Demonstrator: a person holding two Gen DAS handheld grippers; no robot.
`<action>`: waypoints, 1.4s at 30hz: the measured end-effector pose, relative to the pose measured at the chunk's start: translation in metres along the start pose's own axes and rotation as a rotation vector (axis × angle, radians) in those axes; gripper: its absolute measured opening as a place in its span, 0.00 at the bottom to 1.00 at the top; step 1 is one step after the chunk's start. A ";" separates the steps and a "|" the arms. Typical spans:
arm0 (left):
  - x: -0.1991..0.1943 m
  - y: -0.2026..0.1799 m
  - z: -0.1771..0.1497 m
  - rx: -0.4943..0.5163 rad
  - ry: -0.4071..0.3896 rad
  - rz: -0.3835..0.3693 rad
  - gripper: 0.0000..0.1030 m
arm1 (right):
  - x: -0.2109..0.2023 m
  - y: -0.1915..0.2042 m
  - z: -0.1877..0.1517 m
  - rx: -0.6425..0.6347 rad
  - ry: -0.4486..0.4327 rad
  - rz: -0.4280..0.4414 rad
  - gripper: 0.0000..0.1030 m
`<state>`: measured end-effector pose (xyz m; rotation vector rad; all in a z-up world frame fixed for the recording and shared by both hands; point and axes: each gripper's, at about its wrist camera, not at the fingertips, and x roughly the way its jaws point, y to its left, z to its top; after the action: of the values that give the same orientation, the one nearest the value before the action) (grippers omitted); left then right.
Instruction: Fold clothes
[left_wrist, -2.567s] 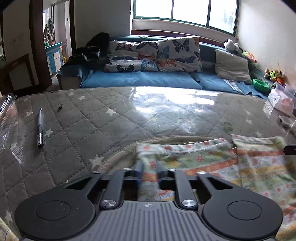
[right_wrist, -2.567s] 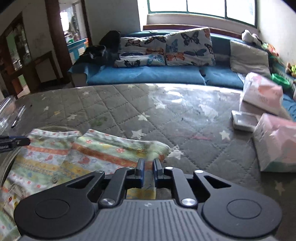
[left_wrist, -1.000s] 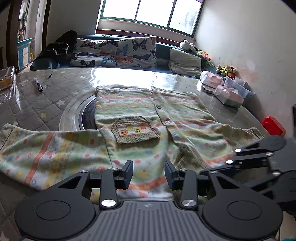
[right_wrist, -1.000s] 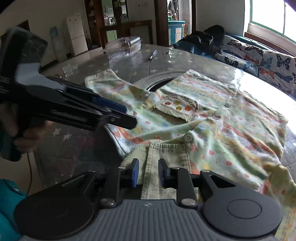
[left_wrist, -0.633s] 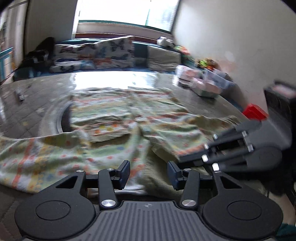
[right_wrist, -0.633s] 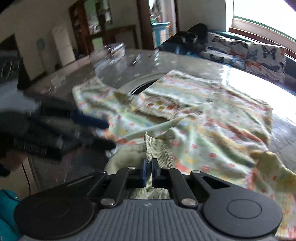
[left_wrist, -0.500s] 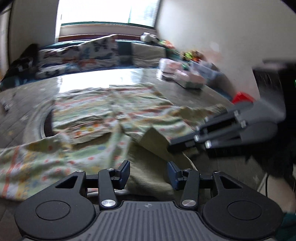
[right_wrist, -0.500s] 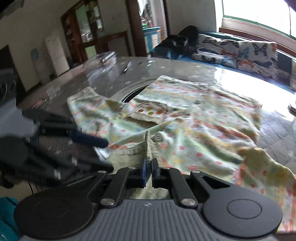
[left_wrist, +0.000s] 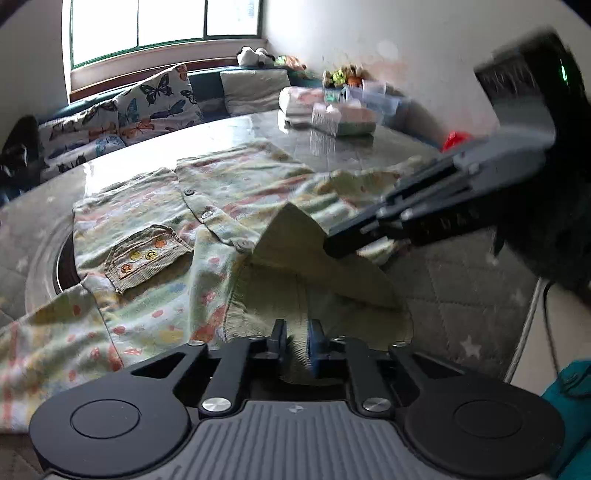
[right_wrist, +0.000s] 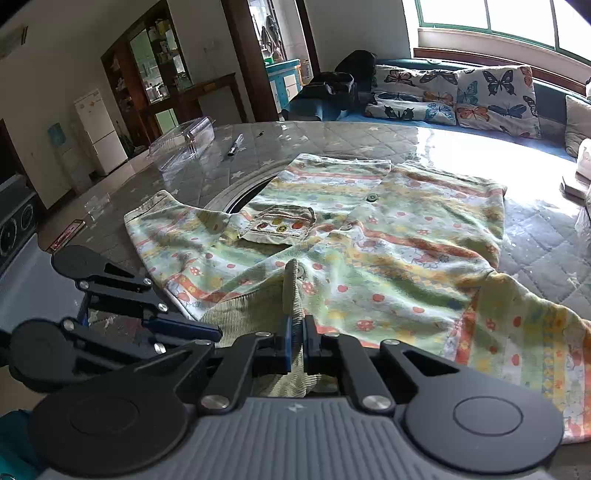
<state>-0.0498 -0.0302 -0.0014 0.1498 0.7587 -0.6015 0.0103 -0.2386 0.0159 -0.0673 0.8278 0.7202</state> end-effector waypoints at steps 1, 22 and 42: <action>-0.003 0.004 0.001 -0.029 -0.015 -0.017 0.09 | 0.000 0.000 0.000 0.003 -0.001 -0.001 0.04; 0.004 0.012 -0.012 -0.068 -0.025 -0.150 0.09 | 0.019 0.037 -0.005 -0.161 0.064 0.052 0.05; 0.043 0.040 0.026 -0.237 -0.046 -0.109 0.10 | 0.006 0.028 -0.018 -0.149 0.071 0.038 0.12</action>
<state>0.0129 -0.0254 -0.0157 -0.1237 0.7906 -0.6114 -0.0156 -0.2201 0.0051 -0.2125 0.8443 0.8181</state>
